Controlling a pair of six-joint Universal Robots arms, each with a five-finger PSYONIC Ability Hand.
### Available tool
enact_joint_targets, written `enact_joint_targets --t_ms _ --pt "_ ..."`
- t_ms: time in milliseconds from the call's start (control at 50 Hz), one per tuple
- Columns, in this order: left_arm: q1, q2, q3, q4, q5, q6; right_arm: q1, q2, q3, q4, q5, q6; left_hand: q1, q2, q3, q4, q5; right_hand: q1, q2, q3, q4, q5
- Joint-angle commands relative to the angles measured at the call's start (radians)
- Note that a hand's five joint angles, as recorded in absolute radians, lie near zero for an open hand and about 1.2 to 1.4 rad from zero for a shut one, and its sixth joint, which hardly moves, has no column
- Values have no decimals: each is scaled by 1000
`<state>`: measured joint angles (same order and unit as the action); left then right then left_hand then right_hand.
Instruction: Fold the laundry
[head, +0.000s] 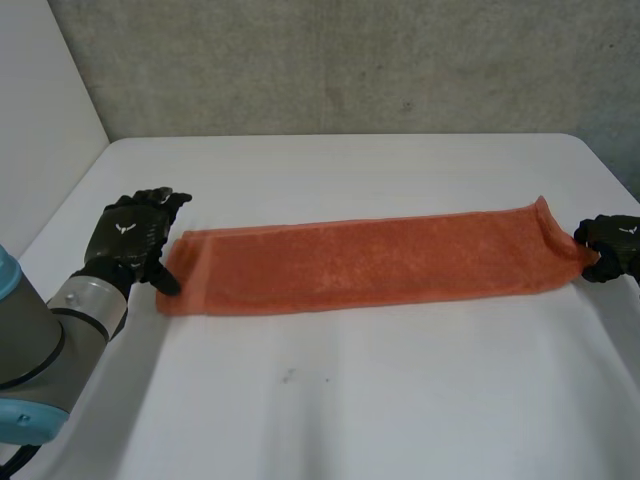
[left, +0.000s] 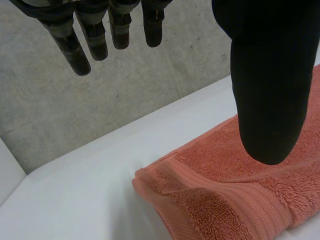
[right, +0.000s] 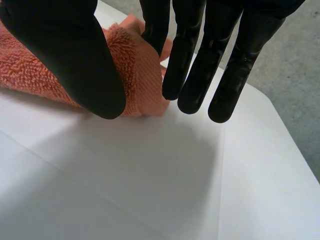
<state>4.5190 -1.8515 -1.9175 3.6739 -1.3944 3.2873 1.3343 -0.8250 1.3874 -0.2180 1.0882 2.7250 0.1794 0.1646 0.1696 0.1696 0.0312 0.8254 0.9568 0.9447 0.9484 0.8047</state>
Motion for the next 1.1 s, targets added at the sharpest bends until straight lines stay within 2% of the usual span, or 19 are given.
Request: enact_joint_targets --t_ms 20,160,320,560,600,620,660,700,720,760,780,820,840,860,880,920,940,980,1100 --pt "0 0 0 0 0 0 -4 1 -21 37 10 22 2 17 12 12 -24 571 439 452 448 417" --pt "0 0 0 0 0 0 -15 -29 -31 43 77 157 2 17 12 12 -24 571 439 452 448 417" --pt "0 3 0 0 -2 0 -124 -115 -10 49 116 167 2 17 12 12 -24 571 439 452 448 417" --pt "-3 11 5 -8 -3 0 -113 -187 -87 98 174 174 2 17 12 12 -24 571 439 452 448 417" --pt "-3 12 6 -9 -3 0 18 -207 -123 103 176 180 2 17 12 12 -24 571 439 452 448 417" --pt "-1 14 9 -9 -5 0 19 -207 -123 103 176 180 2 17 12 12 -24 571 439 452 448 417" --pt "-1 15 11 -9 -5 0 187 -207 -181 106 177 183 2 17 12 12 -24 571 439 452 448 417" --pt "8 18 11 -9 -5 0 263 -201 -208 106 179 183 2 17 12 12 -24 571 439 452 448 417" --pt "8 18 11 -9 -5 0 264 -201 -208 106 179 183 2 17 12 12 -24 571 439 452 448 417" --pt "20 20 12 -9 -5 0 408 -172 -264 103 182 185 2 17 12 12 -24 571 439 452 448 417" --pt "20 20 12 -9 -5 0 408 -172 -265 103 182 185 2 17 12 12 -24 571 439 452 448 417" --pt "25 20 12 -9 -5 0 575 -113 -344 101 183 185 2 17 12 12 -24 571 439 452 448 417" --pt "29 20 14 -9 -5 0 576 -112 -344 101 183 185 2 17 12 12 -24 571 439 452 448 417" --pt "34 20 14 -9 -5 0 656 -79 -381 100 187 185 2 17 12 12 -24 571 439 452 448 417" --pt "34 20 14 -9 -5 0 657 -78 -381 100 187 185 2 17 12 12 -24 571 439 452 448 417" --pt "41 20 15 -9 -5 0 787 -14 -442 100 202 183 2 17 12 12 -24 571 439 452 448 417" --pt "42 20 15 -9 -5 0 787 -14 -443 100 202 183 2 17 12 12 -24 571 439 452 448 417" --pt "42 20 15 -9 -5 0 890 58 -472 97 205 182 2 17 12 12 -24 571 439 452 448 417" --pt "40 20 14 -9 -3 0 1032 188 -482 100 202 171 2 17 12 12 -24 571 439 452 448 417"
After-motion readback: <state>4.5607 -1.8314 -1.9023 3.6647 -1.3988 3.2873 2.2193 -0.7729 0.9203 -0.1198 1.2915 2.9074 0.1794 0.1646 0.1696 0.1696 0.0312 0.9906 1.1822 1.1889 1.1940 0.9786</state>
